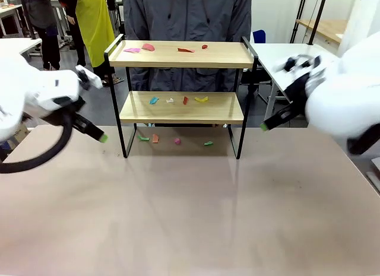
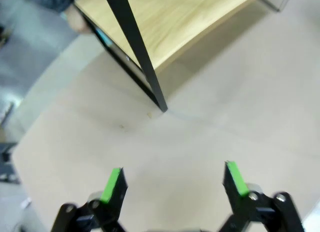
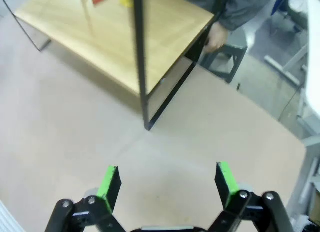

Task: Clean the shelf.
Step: Pick up the Duster handed by the human.

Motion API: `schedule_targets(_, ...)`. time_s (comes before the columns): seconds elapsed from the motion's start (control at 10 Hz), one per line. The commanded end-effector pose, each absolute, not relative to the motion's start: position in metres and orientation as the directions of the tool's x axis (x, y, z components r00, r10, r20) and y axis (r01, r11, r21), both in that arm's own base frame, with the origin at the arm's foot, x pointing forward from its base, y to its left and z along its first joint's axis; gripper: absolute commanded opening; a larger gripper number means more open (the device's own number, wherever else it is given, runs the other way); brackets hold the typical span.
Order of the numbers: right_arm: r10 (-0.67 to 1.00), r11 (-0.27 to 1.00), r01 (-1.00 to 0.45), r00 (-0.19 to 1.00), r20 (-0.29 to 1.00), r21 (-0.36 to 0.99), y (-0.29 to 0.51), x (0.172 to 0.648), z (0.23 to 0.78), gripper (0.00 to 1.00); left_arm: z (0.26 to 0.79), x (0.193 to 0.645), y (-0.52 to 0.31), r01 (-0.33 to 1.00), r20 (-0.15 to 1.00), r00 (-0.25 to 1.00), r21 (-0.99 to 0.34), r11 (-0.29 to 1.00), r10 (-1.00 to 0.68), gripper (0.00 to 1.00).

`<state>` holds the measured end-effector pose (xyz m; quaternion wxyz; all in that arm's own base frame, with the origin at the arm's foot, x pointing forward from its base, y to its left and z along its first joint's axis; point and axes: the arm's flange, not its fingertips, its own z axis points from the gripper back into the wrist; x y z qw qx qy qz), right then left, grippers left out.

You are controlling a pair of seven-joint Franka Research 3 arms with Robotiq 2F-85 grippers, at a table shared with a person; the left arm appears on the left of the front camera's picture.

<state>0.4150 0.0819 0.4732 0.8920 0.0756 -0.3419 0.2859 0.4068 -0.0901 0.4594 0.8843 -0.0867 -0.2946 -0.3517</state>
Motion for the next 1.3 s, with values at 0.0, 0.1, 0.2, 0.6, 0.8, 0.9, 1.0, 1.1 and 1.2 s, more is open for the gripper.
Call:
schedule_targets(0.0, 0.475, 0.755, -0.655, 0.561, 0.678, 0.013, 0.024, 0.438, 0.483, 1.00, 0.476, 0.434, -0.028, 0.816, 0.616, 0.467, -0.024, 0.578, -0.634, 1.00)
schedule_targets(0.1, 0.477, 0.724, -0.689, 0.538, 0.695, 0.036, 0.001, 0.444, 0.481, 1.00, 0.471, 0.445, -0.004, 0.849, 0.655, 0.412, -0.024, 0.528, -0.633, 1.00)
schedule_targets(0.2, 0.481, 0.694, -0.718, 0.510, 0.713, 0.046, -0.017, 0.448, 0.477, 1.00, 0.464, 0.453, 0.015, 0.885, 0.691, 0.351, -0.024, 0.466, -0.632, 1.00)
schedule_targets(0.6, 0.465, 0.734, -0.678, 0.533, 0.707, 0.029, -0.026, 0.433, 0.482, 1.00, 0.475, 0.433, 0.027, 0.862, 0.710, 0.359, -0.002, 0.508, -0.607, 1.00)
schedule_targets(0.8, 0.464, 0.757, -0.652, 0.571, 0.677, 0.032, -0.028, 0.437, 0.472, 1.00, 0.475, 0.433, 0.027, 0.862, 0.710, 0.359, -0.002, 0.508, -0.607, 1.00)
schedule_targets(0.9, 0.434, 0.784, -0.621, 0.571, 0.697, 0.020, -0.043, 0.450, 0.477, 1.00, 0.470, 0.437, 0.029, 0.854, 0.700, 0.382, -0.018, 0.520, -0.603, 1.00)
schedule_targets(1.0, 0.399, 0.778, -0.626, 0.563, 0.724, 0.058, -0.070, 0.464, 0.480, 1.00, 0.463, 0.451, 0.047, 0.860, 0.731, 0.373, -0.042, 0.508, -0.571, 1.00)
schedule_targets(1.1, 0.375, 0.762, -0.640, 0.554, 0.744, 0.093, -0.098, 0.474, 0.477, 1.00, 0.453, 0.459, 0.065, 0.876, 0.759, 0.346, -0.050, 0.480, -0.552, 1.00)
schedule_targets(1.2, 0.338, 0.735, -0.667, 0.517, 0.787, 0.123, -0.123, 0.486, 0.472, 1.00, 0.446, 0.463, 0.077, 0.891, 0.792, 0.299, -0.032, 0.453, -0.532, 1.00)
